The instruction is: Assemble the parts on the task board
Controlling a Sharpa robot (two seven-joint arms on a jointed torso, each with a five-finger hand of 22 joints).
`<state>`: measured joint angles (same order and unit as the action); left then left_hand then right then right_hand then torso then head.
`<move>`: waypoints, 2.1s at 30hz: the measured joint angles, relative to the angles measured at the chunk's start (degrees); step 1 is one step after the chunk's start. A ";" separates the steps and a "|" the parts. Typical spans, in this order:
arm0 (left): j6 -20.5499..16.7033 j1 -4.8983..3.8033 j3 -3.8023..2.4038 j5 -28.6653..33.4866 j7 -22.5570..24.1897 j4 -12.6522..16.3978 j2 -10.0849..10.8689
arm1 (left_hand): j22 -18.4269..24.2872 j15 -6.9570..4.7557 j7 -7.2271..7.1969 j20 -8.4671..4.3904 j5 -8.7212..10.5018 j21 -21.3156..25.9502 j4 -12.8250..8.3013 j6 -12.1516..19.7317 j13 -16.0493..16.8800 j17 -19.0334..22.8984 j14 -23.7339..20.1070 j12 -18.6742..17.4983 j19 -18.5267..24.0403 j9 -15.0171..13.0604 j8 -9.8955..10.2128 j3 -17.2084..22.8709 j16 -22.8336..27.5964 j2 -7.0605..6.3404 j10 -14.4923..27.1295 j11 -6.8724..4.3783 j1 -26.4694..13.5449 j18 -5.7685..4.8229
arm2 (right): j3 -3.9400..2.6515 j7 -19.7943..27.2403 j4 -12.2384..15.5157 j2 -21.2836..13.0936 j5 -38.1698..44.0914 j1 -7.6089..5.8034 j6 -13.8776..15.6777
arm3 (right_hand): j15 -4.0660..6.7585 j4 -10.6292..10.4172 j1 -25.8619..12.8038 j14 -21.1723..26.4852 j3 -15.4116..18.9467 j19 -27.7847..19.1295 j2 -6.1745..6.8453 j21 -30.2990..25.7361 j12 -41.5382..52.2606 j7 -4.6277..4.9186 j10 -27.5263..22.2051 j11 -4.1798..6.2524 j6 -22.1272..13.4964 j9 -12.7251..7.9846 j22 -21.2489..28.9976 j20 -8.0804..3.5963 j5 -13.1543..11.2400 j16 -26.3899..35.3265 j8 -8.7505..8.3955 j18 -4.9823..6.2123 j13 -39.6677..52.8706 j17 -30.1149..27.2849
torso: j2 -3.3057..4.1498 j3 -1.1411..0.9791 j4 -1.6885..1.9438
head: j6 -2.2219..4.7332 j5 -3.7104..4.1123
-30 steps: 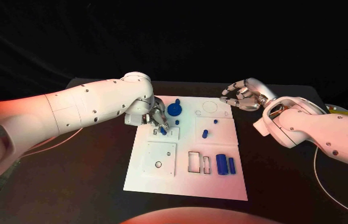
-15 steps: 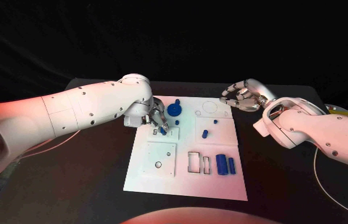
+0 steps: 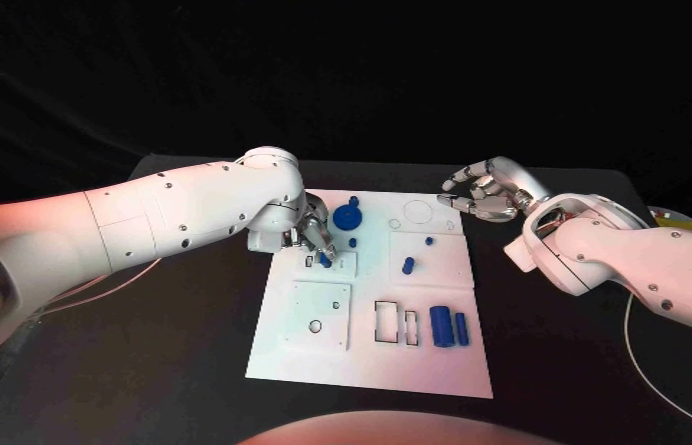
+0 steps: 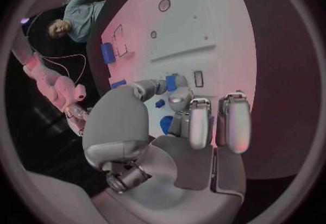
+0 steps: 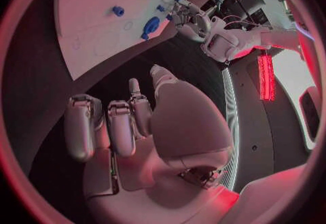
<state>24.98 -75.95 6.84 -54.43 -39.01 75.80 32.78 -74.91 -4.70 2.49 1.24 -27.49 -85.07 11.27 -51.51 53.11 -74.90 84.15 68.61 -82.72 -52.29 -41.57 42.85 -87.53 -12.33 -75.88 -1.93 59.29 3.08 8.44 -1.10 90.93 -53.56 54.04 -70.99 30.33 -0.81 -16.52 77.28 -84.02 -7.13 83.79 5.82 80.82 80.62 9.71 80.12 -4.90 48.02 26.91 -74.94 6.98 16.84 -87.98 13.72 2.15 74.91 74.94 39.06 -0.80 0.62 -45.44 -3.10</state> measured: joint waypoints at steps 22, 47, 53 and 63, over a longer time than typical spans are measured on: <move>1.34 -0.01 -0.20 0.09 0.16 -1.11 -0.58 | 0.00 -0.21 0.19 0.00 -0.32 -0.18 0.00 -0.24 0.00 0.00 -0.21 -0.05 0.00 -0.13 0.00 0.00 0.00 0.00 -0.01 0.01 0.01 0.00 | 0.00 -0.09 -0.05 0.02 -0.05 0.03 -0.05 | 0.00 0.00 -0.23 0.00 0.00 0.00 -0.24 -0.30 0.00 0.00 0.00 0.00 0.00 0.03 0.02 0.00 0.00 0.00 0.00 0.00 -0.01 -0.01 | 0.04 0.02 -0.01 | -0.31 0.43; 2.28 0.04 -0.14 0.52 0.12 -1.32 -0.55 | 0.00 -0.20 0.19 0.01 -0.17 -0.18 -0.16 -0.42 0.11 0.00 -0.21 0.17 0.01 -0.19 -0.05 -0.16 0.00 0.00 -0.01 0.02 0.00 0.00 | 0.00 -0.33 -0.04 0.03 -0.07 0.04 -0.20 | 0.00 0.00 -0.23 0.00 0.00 0.00 -0.23 -0.30 0.00 0.00 0.00 0.00 0.00 0.02 0.03 0.00 0.00 0.00 0.23 0.01 0.03 -0.03 | -0.02 -0.01 0.01 | -0.36 0.10; 2.25 0.03 -0.13 0.64 0.08 -1.55 -0.73 | 0.00 -0.20 0.22 0.01 -0.37 -0.18 -0.16 -0.45 0.26 0.00 -0.21 0.16 0.01 -0.19 -0.05 -0.16 0.00 -0.01 -0.01 0.02 -0.01 0.00 | 0.00 -0.35 0.02 -0.02 -0.07 0.04 -0.21 | 0.00 0.00 -0.23 0.00 0.00 0.00 -0.24 -0.30 0.00 0.00 0.00 0.00 0.00 0.01 0.03 0.00 0.00 0.00 0.23 0.01 0.02 -0.03 | -0.01 -0.01 0.00 | -0.36 0.13; 2.34 0.07 -0.09 0.80 -0.02 -2.20 -1.37 | 0.00 -0.20 0.19 0.01 -0.37 -0.18 -0.16 -0.43 0.28 0.00 -0.21 0.16 0.01 -0.38 -0.04 -0.16 0.00 -0.04 -0.12 0.13 -0.03 0.00 | 0.00 -0.36 0.11 -0.11 -0.07 0.04 -0.21 | 0.00 0.00 -0.23 0.00 0.00 0.00 -0.23 -0.29 0.00 0.00 0.00 0.00 0.00 0.01 -0.01 0.00 0.00 0.00 0.23 0.00 0.02 -0.03 | 0.01 0.01 -0.04 | -0.58 0.27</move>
<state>27.32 -75.88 6.75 -53.63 -39.03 73.60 31.40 -74.91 -4.90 2.68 1.24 -27.86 -85.25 11.11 -51.94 53.39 -74.90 83.94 68.77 -82.71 -52.67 -41.61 42.70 -87.53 -12.37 -76.01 -1.80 59.26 3.08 8.44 -1.46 91.04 -53.67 53.96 -70.95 30.12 -0.81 -16.52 77.05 -84.02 -7.13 83.79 5.58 80.53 80.62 9.71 80.12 -4.90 48.03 26.92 -74.95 6.98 16.84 -87.98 13.95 2.16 74.93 74.91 39.07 -0.79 0.58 -46.02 -2.83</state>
